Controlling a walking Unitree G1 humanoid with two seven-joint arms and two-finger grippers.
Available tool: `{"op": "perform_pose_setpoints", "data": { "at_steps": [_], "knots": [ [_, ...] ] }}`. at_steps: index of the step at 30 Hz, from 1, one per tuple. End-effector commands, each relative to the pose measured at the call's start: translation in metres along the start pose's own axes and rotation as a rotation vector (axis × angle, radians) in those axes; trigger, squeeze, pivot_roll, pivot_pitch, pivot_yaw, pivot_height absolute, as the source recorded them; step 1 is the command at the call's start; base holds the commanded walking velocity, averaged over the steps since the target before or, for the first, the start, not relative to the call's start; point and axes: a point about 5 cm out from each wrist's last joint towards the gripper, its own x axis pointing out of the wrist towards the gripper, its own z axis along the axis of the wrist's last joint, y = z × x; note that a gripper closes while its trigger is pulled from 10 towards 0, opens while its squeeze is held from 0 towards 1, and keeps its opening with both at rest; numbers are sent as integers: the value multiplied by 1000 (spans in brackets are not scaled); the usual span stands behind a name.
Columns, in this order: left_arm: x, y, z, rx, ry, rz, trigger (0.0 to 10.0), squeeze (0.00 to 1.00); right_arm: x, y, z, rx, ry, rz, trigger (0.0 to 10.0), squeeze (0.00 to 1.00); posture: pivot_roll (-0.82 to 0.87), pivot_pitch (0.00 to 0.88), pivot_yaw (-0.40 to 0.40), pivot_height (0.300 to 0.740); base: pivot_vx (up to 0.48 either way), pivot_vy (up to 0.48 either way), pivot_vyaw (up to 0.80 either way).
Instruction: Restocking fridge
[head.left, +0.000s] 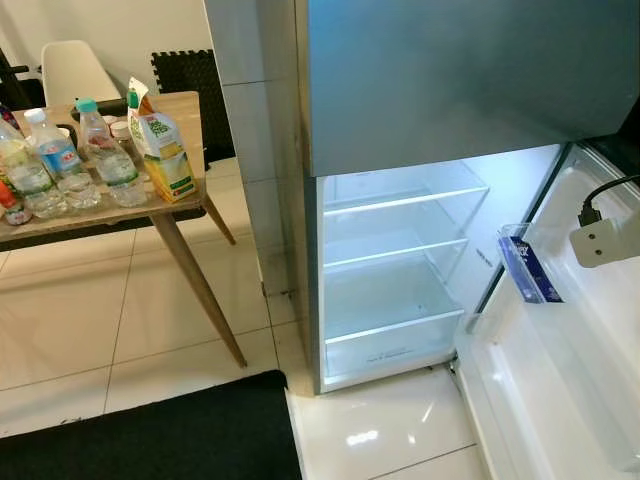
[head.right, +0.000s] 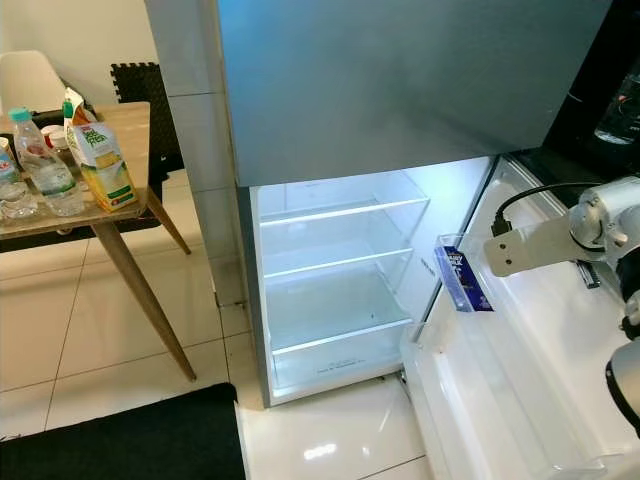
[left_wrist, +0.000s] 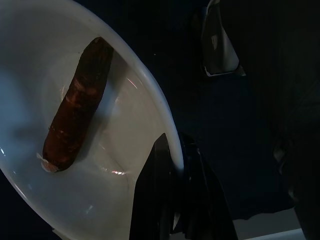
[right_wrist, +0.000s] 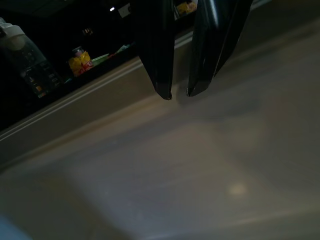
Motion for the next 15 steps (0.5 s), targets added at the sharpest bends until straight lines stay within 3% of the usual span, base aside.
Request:
{"op": "perform_pose_setpoints", "data": {
  "at_steps": [1,9,12,15],
  "knots": [
    [3,-22,11,-15,-43,-81,10000,0,2,0,1,32,-15,-21,10000,0,-88,0,-53,740,0,0,0],
    [3,-22,12,-16,-45,-83,10000,0,11,6,6,116,-59,-55,10000,0,-83,0,-50,740,0,0,0],
    [3,-22,13,-14,-47,-82,10000,0,15,12,21,155,-193,-13,10000,0,-83,0,-50,740,0,0,0],
    [3,-21,13,-12,-49,-80,10000,0,15,19,43,191,-405,102,10000,0,-80,0,-47,740,0,0,0]
  ]
}}
